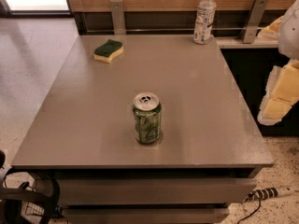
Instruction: Move green can near sponge
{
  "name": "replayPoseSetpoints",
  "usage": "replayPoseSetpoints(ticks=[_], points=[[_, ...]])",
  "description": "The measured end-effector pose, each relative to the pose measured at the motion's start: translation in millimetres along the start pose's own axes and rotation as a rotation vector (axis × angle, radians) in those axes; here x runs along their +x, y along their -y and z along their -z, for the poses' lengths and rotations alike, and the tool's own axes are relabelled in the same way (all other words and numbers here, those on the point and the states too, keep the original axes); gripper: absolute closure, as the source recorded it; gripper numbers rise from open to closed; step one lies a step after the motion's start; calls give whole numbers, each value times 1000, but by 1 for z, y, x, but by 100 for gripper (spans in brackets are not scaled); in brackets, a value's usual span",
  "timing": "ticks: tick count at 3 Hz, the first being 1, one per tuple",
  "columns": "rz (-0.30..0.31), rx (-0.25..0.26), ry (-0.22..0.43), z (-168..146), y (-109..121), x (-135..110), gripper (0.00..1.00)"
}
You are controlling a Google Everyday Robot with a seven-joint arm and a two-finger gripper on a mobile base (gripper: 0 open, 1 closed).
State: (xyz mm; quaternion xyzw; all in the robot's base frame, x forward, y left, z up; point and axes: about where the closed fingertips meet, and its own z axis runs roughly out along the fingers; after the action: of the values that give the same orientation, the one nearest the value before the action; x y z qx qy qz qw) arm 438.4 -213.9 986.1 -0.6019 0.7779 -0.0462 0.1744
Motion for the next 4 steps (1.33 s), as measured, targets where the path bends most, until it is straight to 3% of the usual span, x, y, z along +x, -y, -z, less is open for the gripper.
replayPoseSetpoints(ticks=[1,2,3,4], points=[[0,0,0,0,0,0,0],[-4,-13,63,-4,-3,-3,0],[-14,-40,228,-37,-5,5,0],[-27,-61,437,-70,-13,-4,0]])
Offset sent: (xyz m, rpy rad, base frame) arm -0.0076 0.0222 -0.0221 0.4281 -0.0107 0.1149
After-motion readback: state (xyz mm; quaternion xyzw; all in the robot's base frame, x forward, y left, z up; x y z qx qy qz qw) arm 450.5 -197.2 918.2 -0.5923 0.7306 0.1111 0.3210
